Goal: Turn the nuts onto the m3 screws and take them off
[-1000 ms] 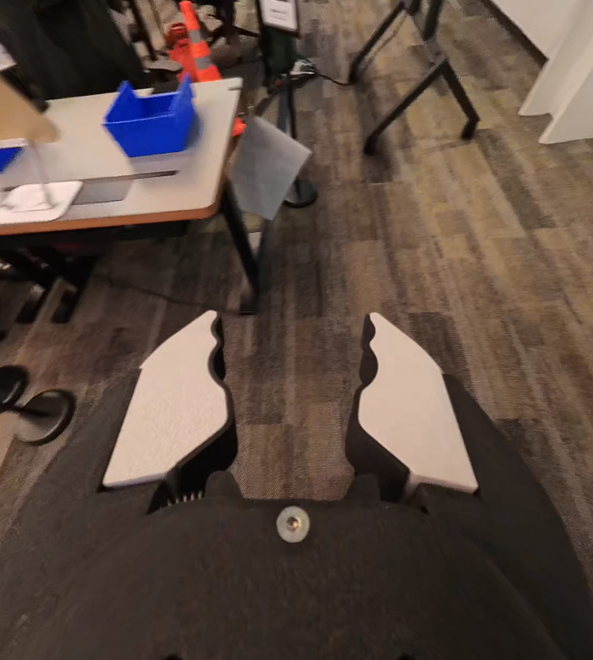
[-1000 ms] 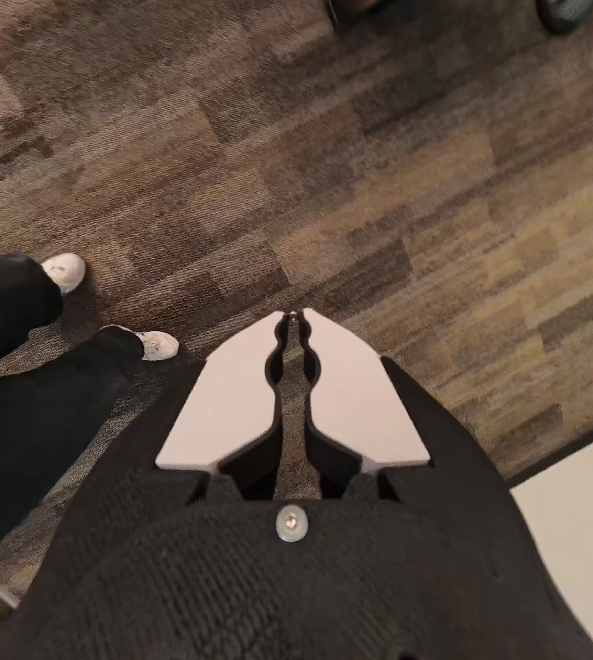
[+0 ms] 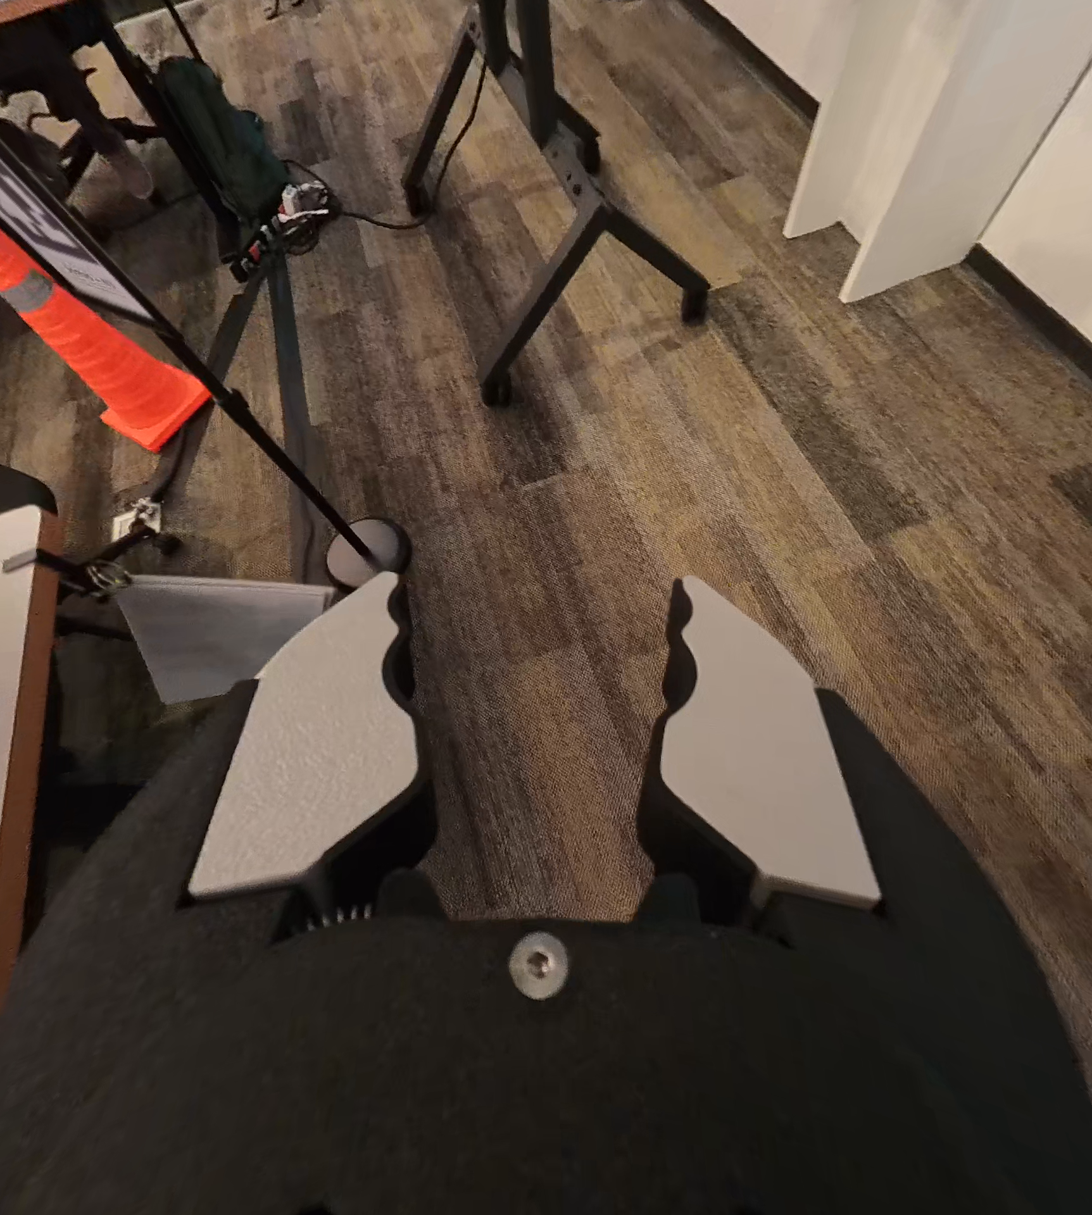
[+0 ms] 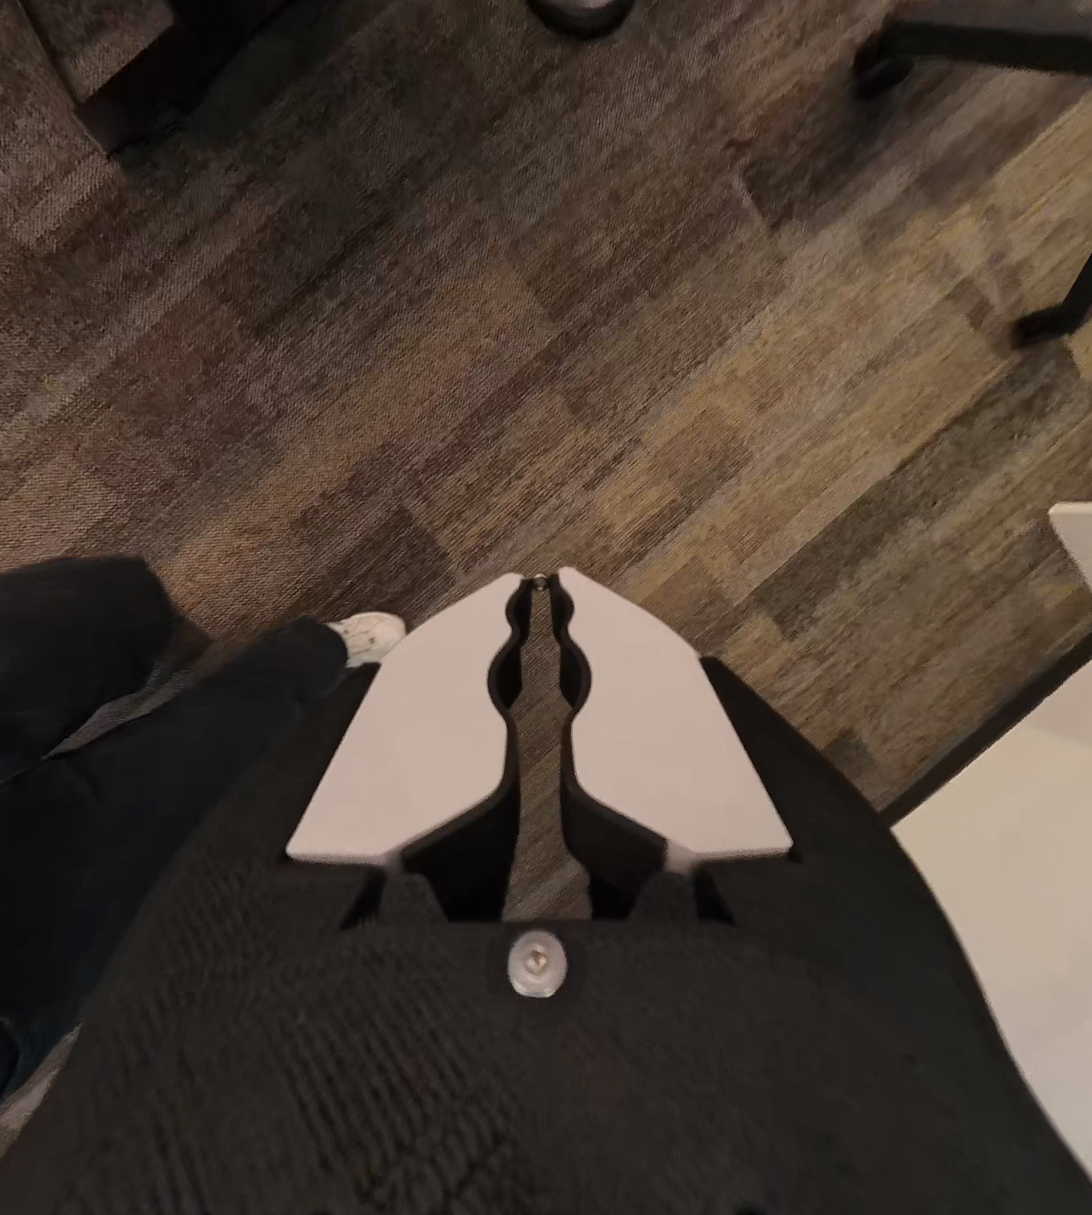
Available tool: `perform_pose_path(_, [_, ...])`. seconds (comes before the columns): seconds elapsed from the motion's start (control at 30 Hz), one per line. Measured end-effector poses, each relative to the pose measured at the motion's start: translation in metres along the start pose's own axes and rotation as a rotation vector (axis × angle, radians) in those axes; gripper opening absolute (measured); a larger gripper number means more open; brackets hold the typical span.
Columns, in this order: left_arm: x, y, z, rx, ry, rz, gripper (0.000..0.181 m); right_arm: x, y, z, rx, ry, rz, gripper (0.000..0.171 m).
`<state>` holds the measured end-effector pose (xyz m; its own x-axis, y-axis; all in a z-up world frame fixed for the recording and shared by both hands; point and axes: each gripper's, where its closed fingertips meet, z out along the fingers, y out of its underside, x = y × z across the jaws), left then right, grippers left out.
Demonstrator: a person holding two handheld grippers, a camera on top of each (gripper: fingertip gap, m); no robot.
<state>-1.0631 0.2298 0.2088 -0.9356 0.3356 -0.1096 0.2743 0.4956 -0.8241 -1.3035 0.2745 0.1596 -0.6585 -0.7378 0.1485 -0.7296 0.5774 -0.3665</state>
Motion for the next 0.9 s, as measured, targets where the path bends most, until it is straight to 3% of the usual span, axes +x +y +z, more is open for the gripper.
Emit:
perform_pose_path(0.4, [-0.098,-0.142,0.267,-0.005,0.019,-0.039,0.076,0.239,-0.217,0.102,-0.004,0.026,-0.153,0.007])
perform_pose_path(0.73, [-0.225,-0.271,0.468,-0.042,-0.067,-0.033,0.077,0.405,-0.427,0.184,0.079,-0.052,-0.215,0.007])
perform_pose_path(0.9, [-0.303,-0.327,0.546,-0.035,-0.189,-0.117,0.077,0.48,-0.539,0.231,0.126,-0.091,-0.314,0.007])
